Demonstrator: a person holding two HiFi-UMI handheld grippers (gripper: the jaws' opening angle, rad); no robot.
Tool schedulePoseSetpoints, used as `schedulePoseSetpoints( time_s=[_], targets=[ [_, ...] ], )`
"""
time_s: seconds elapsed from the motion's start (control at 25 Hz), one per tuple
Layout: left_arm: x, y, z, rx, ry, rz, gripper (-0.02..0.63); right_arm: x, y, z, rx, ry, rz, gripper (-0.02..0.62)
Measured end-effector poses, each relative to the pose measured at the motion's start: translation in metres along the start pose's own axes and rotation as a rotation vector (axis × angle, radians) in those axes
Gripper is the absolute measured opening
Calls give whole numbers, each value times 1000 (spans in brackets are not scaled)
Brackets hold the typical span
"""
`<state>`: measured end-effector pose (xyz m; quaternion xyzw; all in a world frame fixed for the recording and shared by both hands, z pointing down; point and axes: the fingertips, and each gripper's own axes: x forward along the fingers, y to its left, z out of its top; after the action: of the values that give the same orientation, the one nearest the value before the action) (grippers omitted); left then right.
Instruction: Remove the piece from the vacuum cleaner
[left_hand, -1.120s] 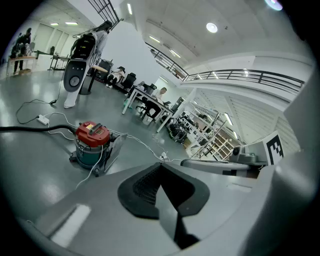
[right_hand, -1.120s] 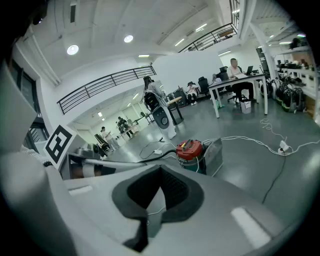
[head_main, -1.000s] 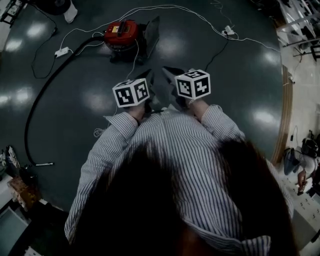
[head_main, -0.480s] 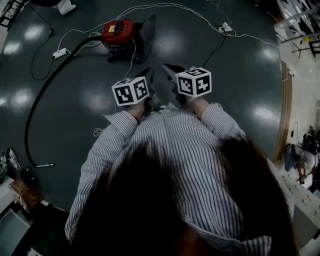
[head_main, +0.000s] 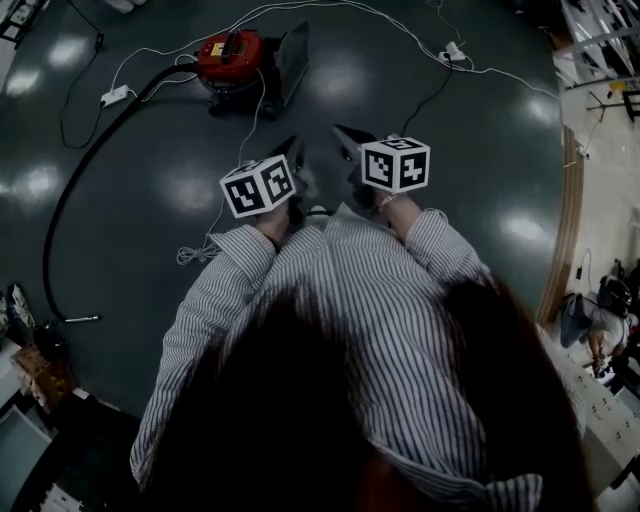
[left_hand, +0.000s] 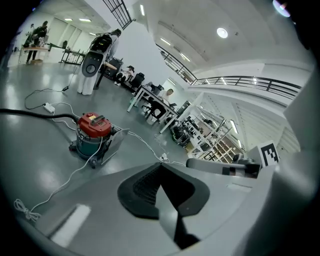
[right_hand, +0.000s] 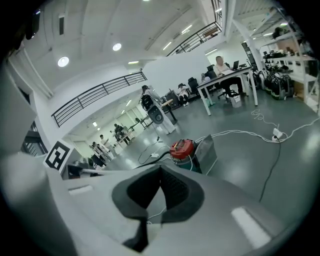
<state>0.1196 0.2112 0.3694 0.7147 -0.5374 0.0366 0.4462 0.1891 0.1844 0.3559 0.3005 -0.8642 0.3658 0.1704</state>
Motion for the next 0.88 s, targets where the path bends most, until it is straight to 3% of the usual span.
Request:
schedulePoseSetpoints(
  time_s=[0.2,0.44,0.64,0.88],
  targets=[
    [13,8,-7,-48,17,16,6,8,-10,-11,0,50,9,2],
    [39,34,16,-27,37,31,6,47,-16,4,-17,87,32,2],
    [71,64,73,0,52,34,6,96,-22,43,-38,105,31,2],
    [103,101,158,15,67,4,6,163,-34,116,-22,82,-22,2]
  ],
)
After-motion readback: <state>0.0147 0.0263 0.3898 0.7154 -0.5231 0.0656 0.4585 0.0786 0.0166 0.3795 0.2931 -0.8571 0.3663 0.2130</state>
